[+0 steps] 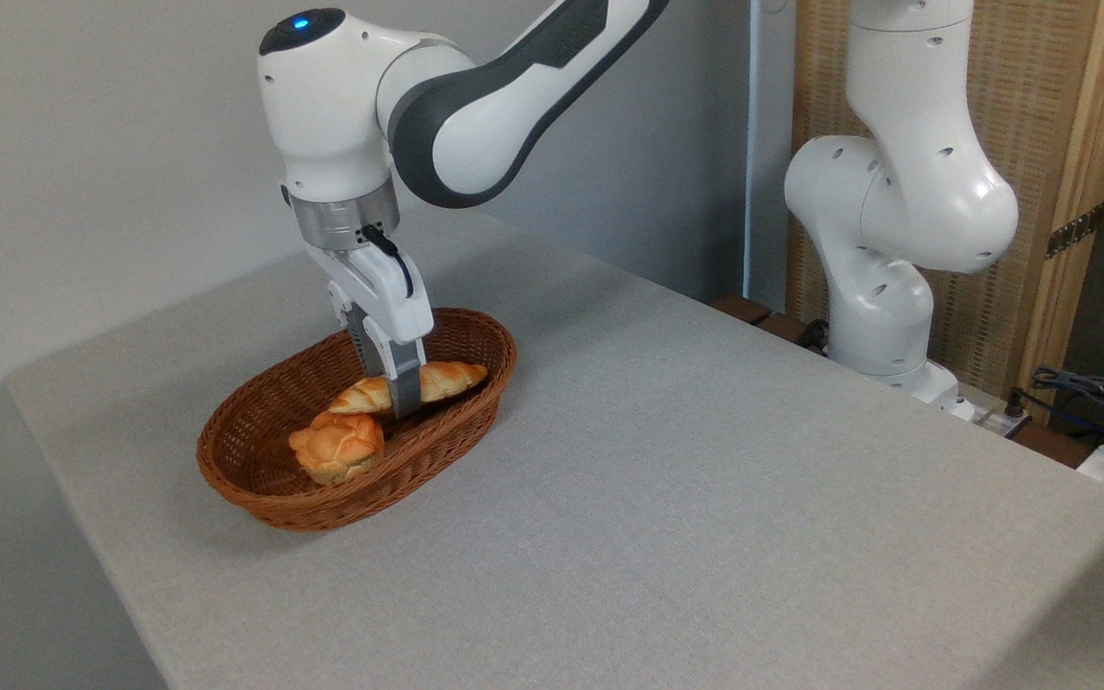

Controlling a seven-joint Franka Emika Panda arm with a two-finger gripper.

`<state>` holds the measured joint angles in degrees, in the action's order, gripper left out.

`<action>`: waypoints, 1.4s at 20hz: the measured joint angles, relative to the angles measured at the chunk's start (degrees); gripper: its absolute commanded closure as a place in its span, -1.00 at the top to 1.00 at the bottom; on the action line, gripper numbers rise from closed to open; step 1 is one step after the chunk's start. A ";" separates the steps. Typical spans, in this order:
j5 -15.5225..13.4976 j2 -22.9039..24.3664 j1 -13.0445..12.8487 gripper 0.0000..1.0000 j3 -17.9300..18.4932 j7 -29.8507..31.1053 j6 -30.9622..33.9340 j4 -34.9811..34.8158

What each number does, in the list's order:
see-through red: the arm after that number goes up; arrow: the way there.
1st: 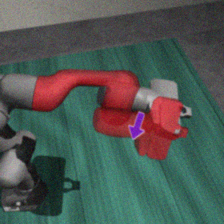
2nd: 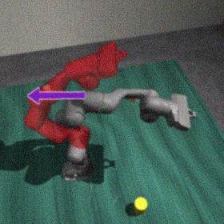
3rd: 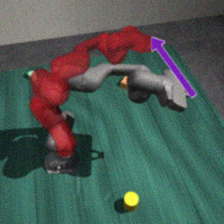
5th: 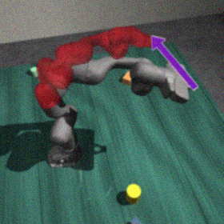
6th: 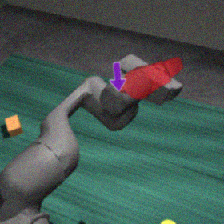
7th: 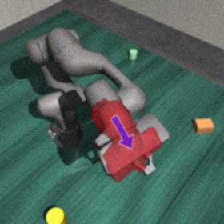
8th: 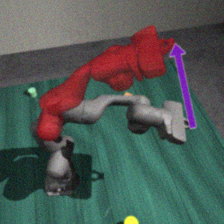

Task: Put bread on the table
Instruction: 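Lift the braided roll out of the basket and set it on the table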

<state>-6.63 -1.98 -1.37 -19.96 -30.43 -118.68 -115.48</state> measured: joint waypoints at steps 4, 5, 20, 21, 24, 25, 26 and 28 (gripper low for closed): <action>0.01 0.05 0.00 -0.31 0.01 0.00 0.02 0.41; 0.03 0.10 0.01 -0.32 0.07 0.00 0.51 0.94; 8.67 -0.01 1.54 0.81 12.23 -15.12 20.44 15.64; 9.30 -0.49 2.40 1.00 12.88 -15.95 20.43 15.59; 9.45 -2.91 4.33 1.00 13.61 -17.01 19.20 15.52; 9.45 -3.80 4.40 1.00 13.61 -17.01 18.26 15.51; 9.45 -4.49 4.35 1.00 13.57 -17.01 17.60 15.51; 9.46 -5.22 4.21 1.00 13.50 -17.01 16.95 15.52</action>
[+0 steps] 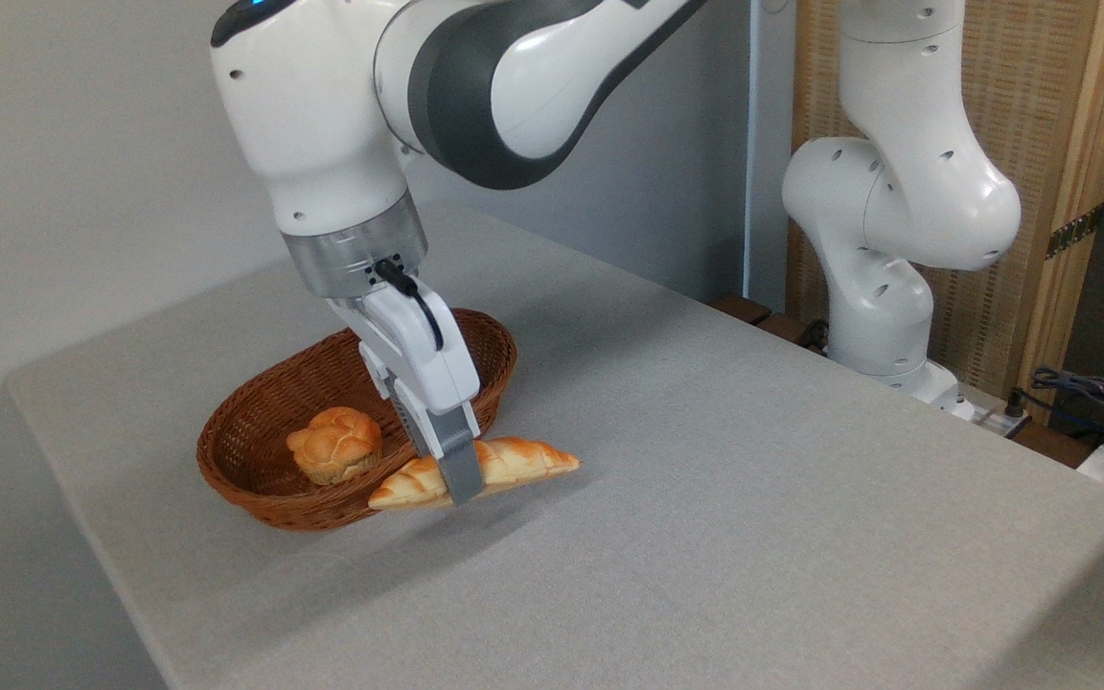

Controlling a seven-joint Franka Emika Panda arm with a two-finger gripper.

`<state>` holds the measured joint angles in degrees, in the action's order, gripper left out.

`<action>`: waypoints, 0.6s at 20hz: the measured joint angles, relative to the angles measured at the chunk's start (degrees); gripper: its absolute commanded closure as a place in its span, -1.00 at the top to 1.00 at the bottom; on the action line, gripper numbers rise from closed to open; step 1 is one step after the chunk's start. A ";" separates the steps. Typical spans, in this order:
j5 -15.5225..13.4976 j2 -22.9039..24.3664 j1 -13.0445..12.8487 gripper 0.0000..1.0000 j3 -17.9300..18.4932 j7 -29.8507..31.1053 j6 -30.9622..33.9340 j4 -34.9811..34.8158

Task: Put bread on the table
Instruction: 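Lift the braided roll out of the basket and set it on the table, then open the gripper and raise it away from the roll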

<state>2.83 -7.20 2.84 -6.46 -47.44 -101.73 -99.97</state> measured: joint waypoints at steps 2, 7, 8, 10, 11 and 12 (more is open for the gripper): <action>0.01 -0.03 -0.01 1.00 -0.01 0.00 -0.10 0.05; 0.05 0.38 0.43 1.00 0.01 0.00 -1.26 0.24; 0.05 0.45 0.51 1.00 0.01 0.00 -1.31 0.26; 0.06 0.81 1.04 1.00 0.03 0.00 -2.57 0.42; 0.06 1.30 1.69 1.00 0.03 0.00 -3.87 0.55; 0.06 2.01 2.42 1.00 0.04 -0.01 -4.67 0.73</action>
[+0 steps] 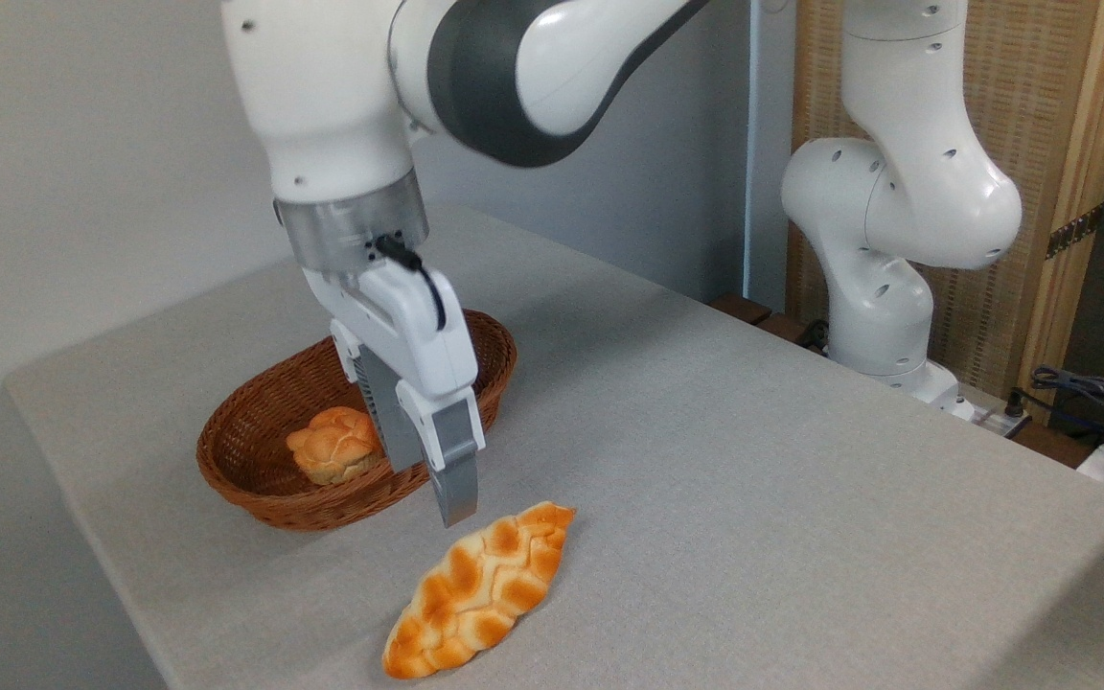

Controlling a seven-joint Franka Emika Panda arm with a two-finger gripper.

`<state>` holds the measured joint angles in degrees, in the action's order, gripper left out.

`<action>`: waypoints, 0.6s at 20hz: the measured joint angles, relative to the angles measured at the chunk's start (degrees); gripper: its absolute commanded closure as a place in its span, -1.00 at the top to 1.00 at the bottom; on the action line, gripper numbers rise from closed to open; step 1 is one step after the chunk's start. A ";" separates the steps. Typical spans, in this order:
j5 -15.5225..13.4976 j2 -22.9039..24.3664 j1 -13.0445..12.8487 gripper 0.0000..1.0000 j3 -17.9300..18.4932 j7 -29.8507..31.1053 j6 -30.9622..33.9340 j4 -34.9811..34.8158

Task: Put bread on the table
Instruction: 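Open the gripper and raise it away from the roll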

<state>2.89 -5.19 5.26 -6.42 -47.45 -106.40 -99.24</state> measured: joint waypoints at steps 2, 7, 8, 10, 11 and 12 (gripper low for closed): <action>-0.33 1.92 1.09 1.00 -0.01 0.00 -0.16 0.35; -4.12 7.01 1.27 1.00 -2.06 6.31 5.32 0.98; -4.29 7.33 1.27 1.00 -2.88 7.36 7.03 1.68; -4.41 7.49 1.24 1.00 -4.40 8.37 11.17 3.79; -4.46 7.49 1.24 1.00 -4.71 8.42 12.87 4.61; -4.48 7.49 1.24 1.00 -4.78 8.42 13.90 5.14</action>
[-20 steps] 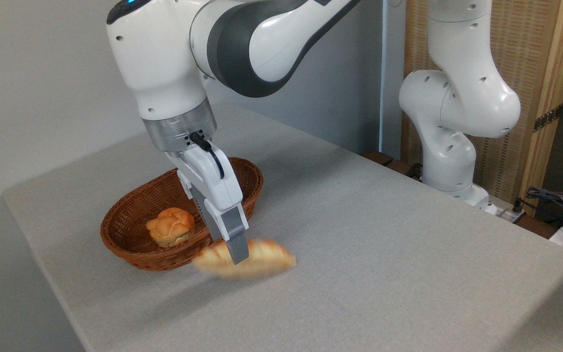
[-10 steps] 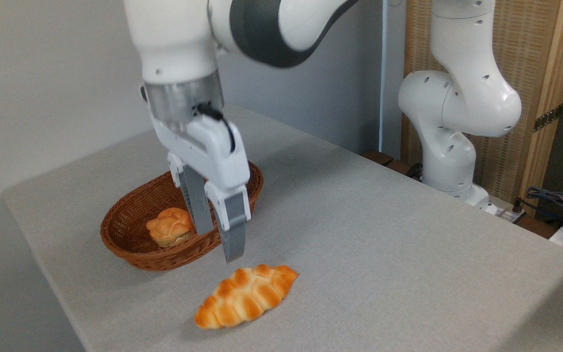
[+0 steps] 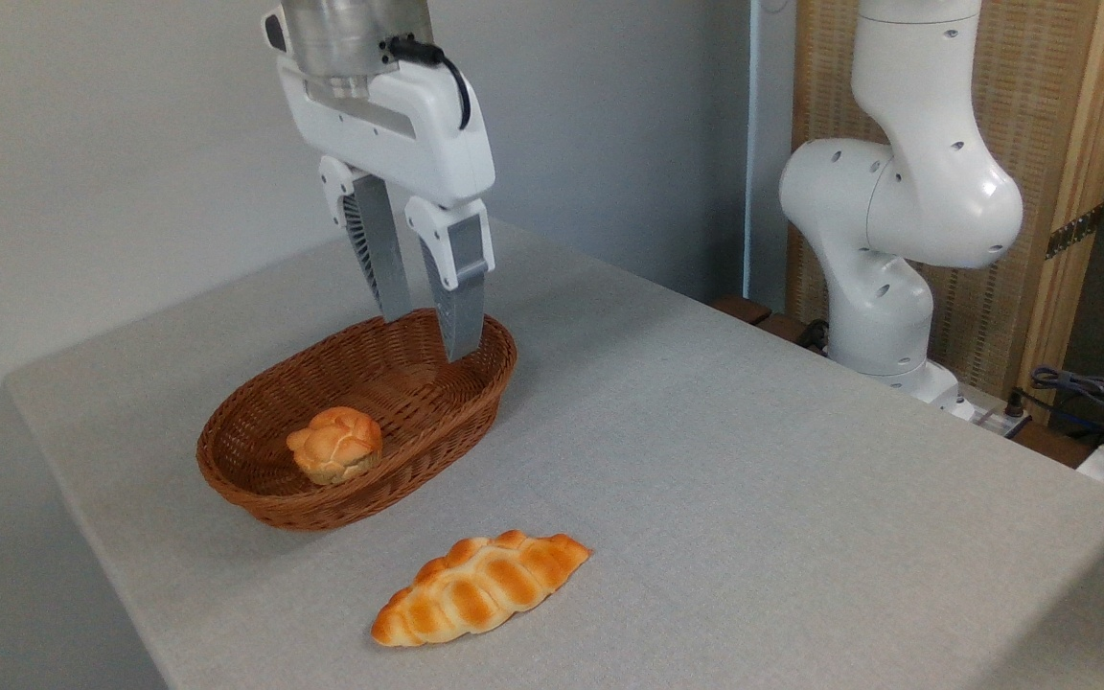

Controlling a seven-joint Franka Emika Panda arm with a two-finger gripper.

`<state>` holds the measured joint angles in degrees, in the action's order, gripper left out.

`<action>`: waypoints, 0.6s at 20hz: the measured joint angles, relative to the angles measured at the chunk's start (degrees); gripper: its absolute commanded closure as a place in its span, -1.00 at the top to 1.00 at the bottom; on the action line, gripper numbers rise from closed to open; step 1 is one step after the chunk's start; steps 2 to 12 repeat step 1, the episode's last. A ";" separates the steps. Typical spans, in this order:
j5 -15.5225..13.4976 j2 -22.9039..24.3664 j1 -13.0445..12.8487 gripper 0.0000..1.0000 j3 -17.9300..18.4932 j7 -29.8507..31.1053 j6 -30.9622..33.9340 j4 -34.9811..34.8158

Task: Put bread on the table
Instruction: 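Open the gripper and raise it away from the roll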

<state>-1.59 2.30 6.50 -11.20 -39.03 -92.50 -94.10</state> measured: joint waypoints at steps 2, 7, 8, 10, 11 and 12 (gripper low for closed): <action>0.00 -0.01 0.01 1.00 0.01 0.00 0.41 0.28; 0.00 -0.01 0.01 1.00 0.01 0.00 0.41 0.28; 0.00 -0.01 0.01 1.00 0.01 0.00 0.41 0.28; 0.00 -0.01 0.01 1.00 0.01 0.00 0.41 0.28; 0.00 -0.01 0.01 1.00 0.01 0.00 0.41 0.28; 0.00 -0.01 0.01 1.00 0.01 0.00 0.41 0.28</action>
